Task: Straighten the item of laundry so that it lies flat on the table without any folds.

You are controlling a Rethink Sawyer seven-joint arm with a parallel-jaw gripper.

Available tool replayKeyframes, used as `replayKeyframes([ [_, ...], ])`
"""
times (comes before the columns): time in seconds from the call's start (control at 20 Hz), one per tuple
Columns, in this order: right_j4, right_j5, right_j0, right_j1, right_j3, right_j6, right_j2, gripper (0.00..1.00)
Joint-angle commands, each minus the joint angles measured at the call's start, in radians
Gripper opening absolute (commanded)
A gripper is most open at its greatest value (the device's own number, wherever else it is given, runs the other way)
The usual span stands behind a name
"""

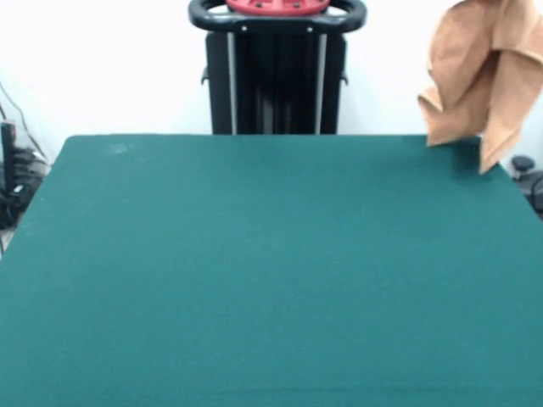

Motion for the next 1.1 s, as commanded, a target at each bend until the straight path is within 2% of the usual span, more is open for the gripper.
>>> replayKeyframes([
  [0.05, 0.008, 0.178, 0.02, -0.033, 0.003, 0.377, 0.023, 0.0],
  [0.35, -0.038, 0.224, 0.019, -0.072, 0.004, 0.393, 0.01, 0.0],
  [0.65, 0.025, 0.087, -0.021, -0.074, 0.115, 0.344, 0.112, 0.0],
  [0.85, 0.125, -0.009, -0.027, -0.079, 0.196, 0.31, 0.2, 0.0],
  [0.95, 0.16, -0.045, -0.024, -0.077, 0.217, 0.309, 0.229, 0.0],
  [1.1, 0.162, -0.056, -0.005, -0.061, 0.206, 0.344, 0.237, 0.0],
])
